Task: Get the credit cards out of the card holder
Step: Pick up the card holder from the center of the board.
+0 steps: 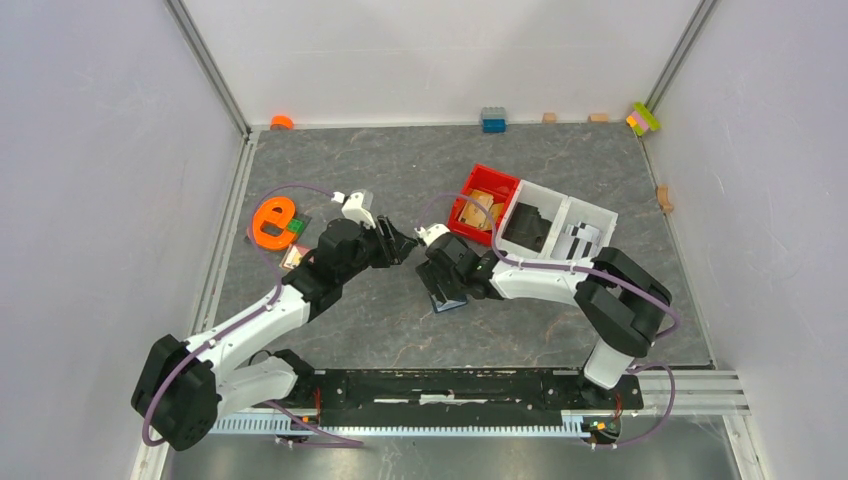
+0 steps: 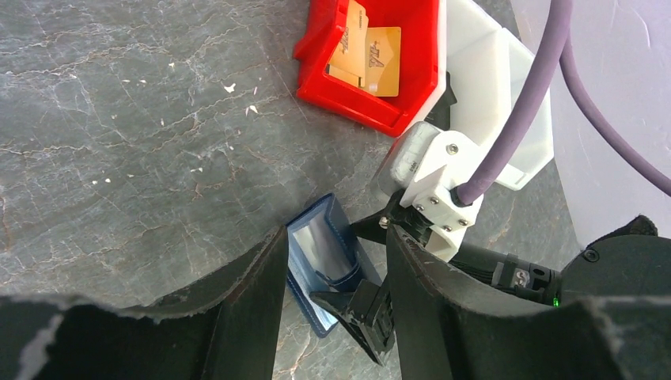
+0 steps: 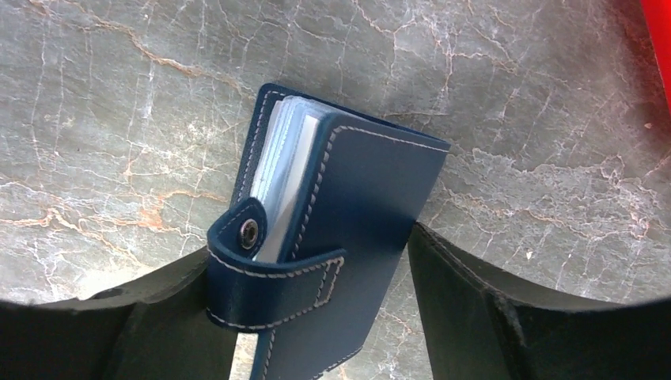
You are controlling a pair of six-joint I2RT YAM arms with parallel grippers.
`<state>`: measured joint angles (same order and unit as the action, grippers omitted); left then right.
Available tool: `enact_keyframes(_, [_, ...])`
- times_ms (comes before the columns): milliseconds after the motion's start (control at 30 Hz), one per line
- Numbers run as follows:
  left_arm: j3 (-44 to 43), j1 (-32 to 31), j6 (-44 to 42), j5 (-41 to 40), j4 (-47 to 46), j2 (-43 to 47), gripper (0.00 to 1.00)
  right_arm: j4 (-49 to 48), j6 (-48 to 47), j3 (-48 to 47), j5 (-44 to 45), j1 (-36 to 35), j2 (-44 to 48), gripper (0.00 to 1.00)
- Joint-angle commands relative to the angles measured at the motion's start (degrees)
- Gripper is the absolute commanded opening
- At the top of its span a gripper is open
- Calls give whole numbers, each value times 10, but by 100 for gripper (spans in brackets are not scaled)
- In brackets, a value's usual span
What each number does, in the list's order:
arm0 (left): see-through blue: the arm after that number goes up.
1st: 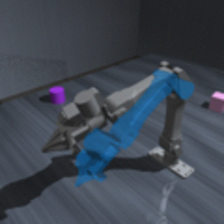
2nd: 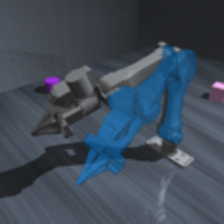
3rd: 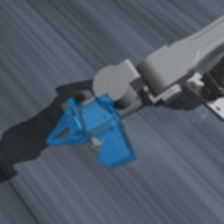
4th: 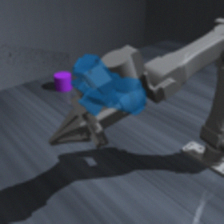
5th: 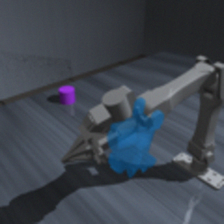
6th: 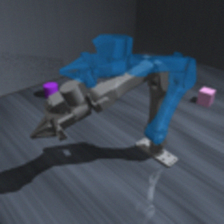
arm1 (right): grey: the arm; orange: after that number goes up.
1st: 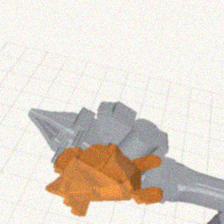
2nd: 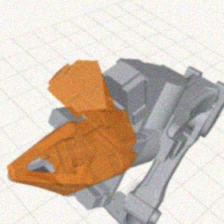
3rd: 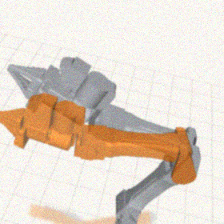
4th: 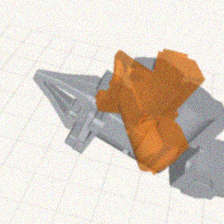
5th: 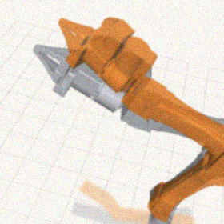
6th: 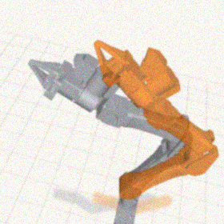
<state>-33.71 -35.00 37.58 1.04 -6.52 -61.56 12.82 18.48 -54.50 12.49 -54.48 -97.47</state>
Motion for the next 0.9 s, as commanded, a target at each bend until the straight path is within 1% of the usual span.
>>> enact_keyframes(0, [0, -2, -24, -2, -16, 4, 56, -3, -11, -10, -21, -1, -12, 72])
enact_keyframes(33, [-1, -2, -24, -2, -16, 3, 56, -2, -11, -11, -20, 0, -13, 71])
enact_keyframes(133, [-1, -2, -24, 0, -16, 2, 56, -3, -12, -9, -19, 0, -5, 61])
enact_keyframes(200, [-2, -2, -24, 2, -16, 0, 56, -11, -11, -1, -22, 4, 8, 59])
enact_keyframes(300, [-3, -2, -23, 4, -16, -6, 56, -29, -8, 17, -38, 15, 32, 51])
enact_keyframes(367, [-5, -2, -22, 8, -16, -11, 56, -44, -6, 32, -56, 27, 47, 43])
enact_keyframes(433, [-6, -2, -20, 13, -17, -17, 56, -54, -4, 44, -71, 37, 58, 39])
enact_keyframes(500, [-7, -2, -18, 17, -17, -23, 56, -66, -1, 54, -87, 48, 67, 31])
enact_keyframes(667, [-11, -2, -11, 33, -17, -38, 56, -120, 18, 97, -158, 87, 100, 24])
enact_keyframes(867, [-16, -1, 3, 78, -29, -76, 58, -250, 78, 195, -263, 164, 179, 22])
